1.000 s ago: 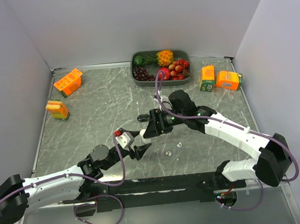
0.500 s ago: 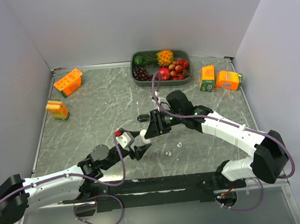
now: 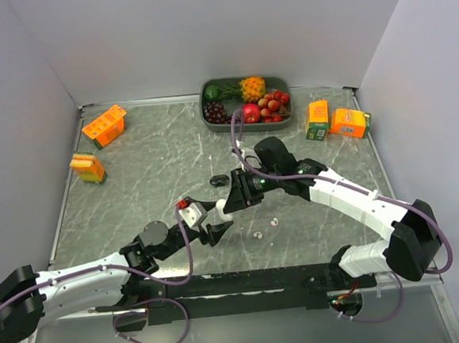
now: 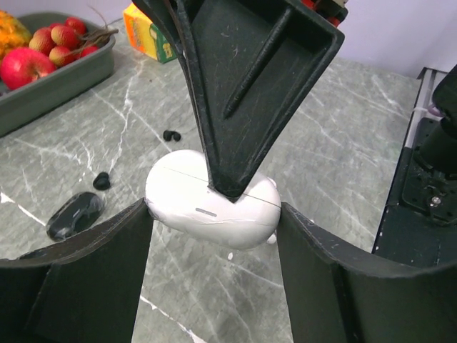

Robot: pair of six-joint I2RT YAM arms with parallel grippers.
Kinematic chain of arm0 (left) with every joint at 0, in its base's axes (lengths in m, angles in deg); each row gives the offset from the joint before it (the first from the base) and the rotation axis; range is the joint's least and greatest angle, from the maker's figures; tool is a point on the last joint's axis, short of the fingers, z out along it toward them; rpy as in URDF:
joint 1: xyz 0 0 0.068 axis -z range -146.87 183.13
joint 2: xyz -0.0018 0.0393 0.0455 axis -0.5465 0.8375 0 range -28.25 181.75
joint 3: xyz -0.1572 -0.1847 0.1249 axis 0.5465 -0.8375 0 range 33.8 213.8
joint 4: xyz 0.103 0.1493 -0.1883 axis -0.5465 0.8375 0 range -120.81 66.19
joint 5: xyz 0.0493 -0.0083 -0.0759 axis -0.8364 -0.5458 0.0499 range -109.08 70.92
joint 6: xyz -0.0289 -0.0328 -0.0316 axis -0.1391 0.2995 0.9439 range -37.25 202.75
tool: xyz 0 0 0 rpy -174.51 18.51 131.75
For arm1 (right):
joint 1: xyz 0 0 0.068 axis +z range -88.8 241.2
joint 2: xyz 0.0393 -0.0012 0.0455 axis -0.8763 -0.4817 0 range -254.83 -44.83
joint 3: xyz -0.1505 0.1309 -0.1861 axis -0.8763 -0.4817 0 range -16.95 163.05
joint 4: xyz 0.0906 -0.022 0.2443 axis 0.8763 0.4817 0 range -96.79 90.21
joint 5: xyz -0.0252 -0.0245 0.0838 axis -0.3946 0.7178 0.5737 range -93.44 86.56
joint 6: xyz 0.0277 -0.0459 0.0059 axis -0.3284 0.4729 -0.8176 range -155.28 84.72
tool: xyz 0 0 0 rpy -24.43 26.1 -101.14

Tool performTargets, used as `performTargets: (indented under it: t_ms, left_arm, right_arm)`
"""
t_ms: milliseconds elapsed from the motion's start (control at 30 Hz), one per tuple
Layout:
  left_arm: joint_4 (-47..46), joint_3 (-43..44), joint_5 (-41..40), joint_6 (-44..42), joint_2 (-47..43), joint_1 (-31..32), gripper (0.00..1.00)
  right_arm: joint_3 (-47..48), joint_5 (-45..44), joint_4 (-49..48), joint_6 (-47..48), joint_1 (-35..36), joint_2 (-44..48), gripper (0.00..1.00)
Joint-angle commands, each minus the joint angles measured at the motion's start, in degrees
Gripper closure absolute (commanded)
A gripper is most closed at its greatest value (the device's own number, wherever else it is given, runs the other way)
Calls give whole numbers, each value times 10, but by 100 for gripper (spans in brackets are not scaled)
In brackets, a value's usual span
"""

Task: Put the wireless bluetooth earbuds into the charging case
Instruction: Open the charging case.

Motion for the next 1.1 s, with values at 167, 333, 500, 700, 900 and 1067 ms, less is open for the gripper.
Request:
performTargets:
  t_ms: [167, 333, 500, 700, 900, 1067]
  left_arm:
    - [40, 46, 28, 11, -12, 2, 4]
    - [70, 67, 12, 61, -12, 1, 4]
    - [222, 143, -95, 172, 28, 1, 4]
    - [281, 193, -174, 302, 64, 1, 4]
    - [263, 185, -221, 332, 41, 4, 4]
    - [132, 100, -106, 257, -23, 2, 4]
  right_arm:
    - [93, 17, 153, 104, -3, 38, 100]
    - [96, 1, 169, 107, -4, 59, 100]
    - [110, -18, 199, 115, -4, 73, 100]
    - [138, -49, 231, 123, -8, 88, 100]
    - [143, -62, 235, 115, -26, 99, 100]
    - [137, -72, 220, 102, -43, 112, 100]
